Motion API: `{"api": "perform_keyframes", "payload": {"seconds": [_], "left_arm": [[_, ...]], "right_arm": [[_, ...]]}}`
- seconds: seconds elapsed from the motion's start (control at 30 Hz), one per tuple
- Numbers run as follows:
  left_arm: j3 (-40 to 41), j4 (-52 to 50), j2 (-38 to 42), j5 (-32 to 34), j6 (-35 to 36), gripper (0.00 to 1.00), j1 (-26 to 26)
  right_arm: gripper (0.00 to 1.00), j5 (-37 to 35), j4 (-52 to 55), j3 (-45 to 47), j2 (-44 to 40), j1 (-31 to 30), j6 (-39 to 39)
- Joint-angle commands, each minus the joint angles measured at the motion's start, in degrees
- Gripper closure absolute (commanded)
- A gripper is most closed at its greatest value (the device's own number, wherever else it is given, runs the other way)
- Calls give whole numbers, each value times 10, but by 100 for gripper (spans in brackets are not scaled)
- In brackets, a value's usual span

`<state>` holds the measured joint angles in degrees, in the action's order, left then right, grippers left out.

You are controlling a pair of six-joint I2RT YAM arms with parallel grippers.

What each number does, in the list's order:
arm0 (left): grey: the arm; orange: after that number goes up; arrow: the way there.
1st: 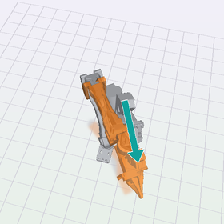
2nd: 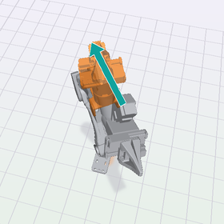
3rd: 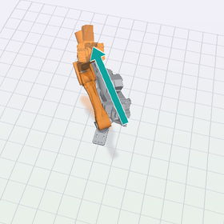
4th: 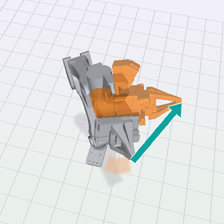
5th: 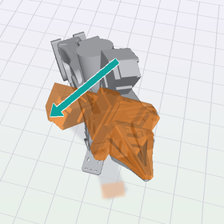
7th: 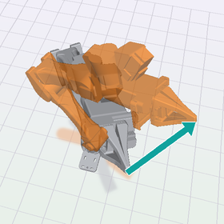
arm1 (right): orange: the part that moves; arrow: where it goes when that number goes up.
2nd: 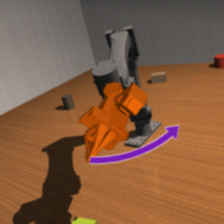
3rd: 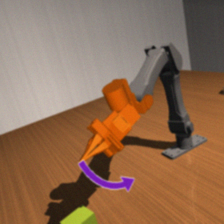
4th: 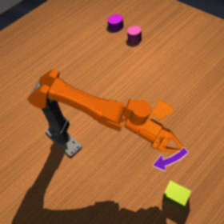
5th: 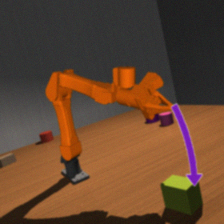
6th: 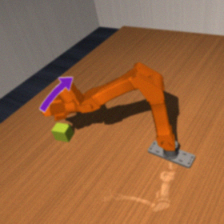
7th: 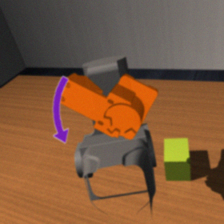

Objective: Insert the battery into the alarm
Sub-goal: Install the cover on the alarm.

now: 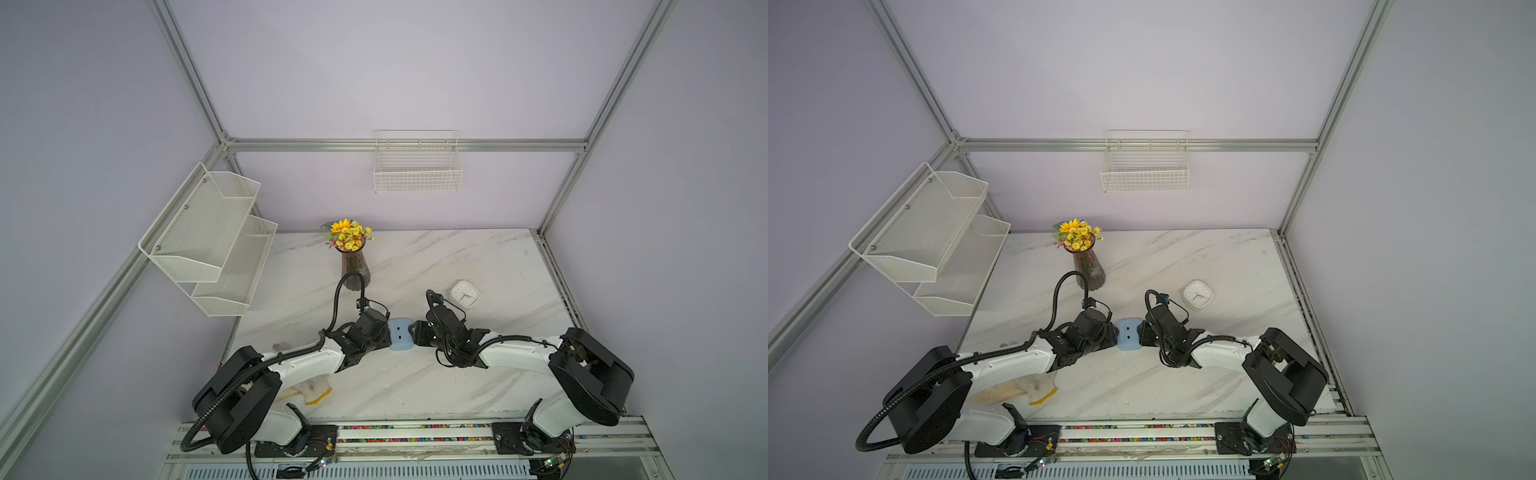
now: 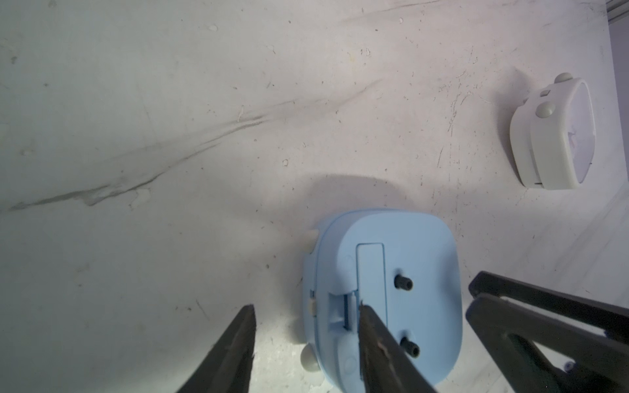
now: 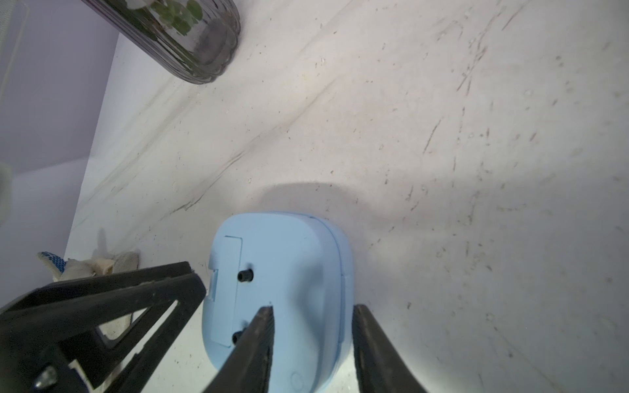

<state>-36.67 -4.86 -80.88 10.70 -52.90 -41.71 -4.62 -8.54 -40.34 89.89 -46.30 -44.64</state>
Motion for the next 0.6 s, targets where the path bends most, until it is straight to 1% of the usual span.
{"api": "perform_keyframes", "payload": {"seconds": [0.0,0.2,0.3,0.4,0.57], "left_arm": [[-11,24,-20,6,3,52,-1],[-9,22,-38,-5,1,53,-1],[-4,21,-35,-3,1,58,-2],[3,20,-26,6,-1,60,-1],[-5,-2,-36,15,3,67,-1]], "right_arm": [[59,1,-16,-15,6,2,5],[59,7,-23,-7,12,2,0],[59,9,-28,-4,14,2,-4],[59,8,-27,-3,17,2,-5],[59,3,-25,5,16,2,-7]]}}
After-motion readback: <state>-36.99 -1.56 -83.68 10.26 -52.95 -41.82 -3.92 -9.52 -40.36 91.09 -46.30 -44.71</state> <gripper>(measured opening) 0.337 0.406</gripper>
